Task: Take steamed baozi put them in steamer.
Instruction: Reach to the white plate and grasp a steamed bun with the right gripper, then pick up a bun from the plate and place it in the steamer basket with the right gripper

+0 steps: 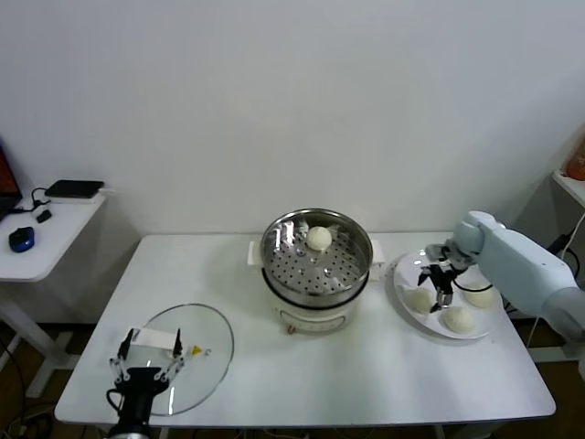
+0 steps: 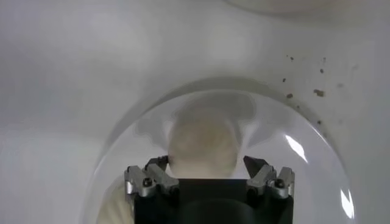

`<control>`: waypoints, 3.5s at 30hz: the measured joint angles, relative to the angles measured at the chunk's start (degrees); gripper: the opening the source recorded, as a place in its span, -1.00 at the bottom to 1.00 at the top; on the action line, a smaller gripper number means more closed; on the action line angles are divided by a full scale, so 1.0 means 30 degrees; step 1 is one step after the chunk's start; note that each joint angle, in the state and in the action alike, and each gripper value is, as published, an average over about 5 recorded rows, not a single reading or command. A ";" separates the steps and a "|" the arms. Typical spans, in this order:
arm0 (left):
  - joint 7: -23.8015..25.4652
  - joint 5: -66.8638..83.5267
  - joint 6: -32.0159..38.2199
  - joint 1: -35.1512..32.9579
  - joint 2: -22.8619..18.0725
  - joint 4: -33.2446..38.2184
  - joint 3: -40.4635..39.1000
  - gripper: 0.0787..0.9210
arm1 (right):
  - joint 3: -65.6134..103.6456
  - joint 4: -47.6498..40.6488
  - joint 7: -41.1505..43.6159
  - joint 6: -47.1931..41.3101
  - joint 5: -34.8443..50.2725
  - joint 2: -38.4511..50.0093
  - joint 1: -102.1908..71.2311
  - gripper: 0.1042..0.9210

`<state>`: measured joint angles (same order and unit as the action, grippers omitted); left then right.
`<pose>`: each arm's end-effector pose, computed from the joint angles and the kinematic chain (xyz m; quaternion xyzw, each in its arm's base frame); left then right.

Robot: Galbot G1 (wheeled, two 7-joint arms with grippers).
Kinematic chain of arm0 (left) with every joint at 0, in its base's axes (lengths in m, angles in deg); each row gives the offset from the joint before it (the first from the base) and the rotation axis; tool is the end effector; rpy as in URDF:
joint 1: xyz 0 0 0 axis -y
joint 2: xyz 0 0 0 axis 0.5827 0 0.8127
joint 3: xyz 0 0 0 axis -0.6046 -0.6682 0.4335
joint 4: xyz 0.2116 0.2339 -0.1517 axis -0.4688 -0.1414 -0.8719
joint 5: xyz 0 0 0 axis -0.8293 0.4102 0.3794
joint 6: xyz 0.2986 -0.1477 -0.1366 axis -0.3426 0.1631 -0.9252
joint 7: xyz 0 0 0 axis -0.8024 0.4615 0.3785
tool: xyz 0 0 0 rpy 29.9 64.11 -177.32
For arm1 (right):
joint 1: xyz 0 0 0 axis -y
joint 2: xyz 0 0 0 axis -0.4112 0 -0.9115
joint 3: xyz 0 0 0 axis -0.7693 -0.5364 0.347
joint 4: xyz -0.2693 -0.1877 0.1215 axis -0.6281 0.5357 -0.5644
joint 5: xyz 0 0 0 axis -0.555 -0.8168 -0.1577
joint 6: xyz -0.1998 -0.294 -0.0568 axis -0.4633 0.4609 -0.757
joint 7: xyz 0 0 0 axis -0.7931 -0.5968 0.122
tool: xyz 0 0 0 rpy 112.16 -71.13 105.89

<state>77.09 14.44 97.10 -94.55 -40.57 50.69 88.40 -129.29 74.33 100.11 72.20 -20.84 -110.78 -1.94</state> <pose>0.1231 0.0562 -0.3420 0.0561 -0.9931 -0.1015 0.0195 0.5914 -0.2025 -0.2423 0.5392 -0.5099 0.5128 0.4316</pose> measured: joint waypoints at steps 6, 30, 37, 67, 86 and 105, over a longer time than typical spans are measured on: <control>-0.0015 -0.0006 -0.0012 0.0002 0.0000 0.0008 0.0004 0.77 | 0.0238 -0.0147 0.0062 0.0007 -0.0110 -0.0097 -0.0128 0.73; -0.0068 -0.0007 0.0019 -0.0034 0.0000 0.0007 0.0039 0.77 | 0.0668 0.0265 0.0203 0.0034 0.0080 0.0307 0.0036 0.36; -0.0074 -0.0010 0.0040 -0.0034 0.0000 0.0010 0.0030 0.77 | -0.0164 0.1444 0.0364 -0.0194 0.1146 0.1042 0.1146 0.36; -0.0312 -0.0369 0.0394 -0.0247 -0.0035 0.0150 -0.0224 0.77 | -0.7955 0.5398 0.0277 -0.3450 1.1067 -0.0061 1.1206 0.36; -0.0221 -0.0468 -0.0045 0.0347 0.0072 0.0522 -0.0064 0.77 | -0.8008 0.3120 -0.0073 -0.4437 1.1442 -0.6270 0.9357 0.36; -0.0139 -0.0455 0.0091 0.0134 0.0137 0.0632 0.0166 0.77 | -0.7530 0.0609 -0.0083 -0.4198 1.0216 -0.9273 0.7300 0.36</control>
<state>76.67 13.07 97.37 -94.15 -40.16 52.59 88.89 -151.88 76.15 99.86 59.61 9.81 -138.60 19.96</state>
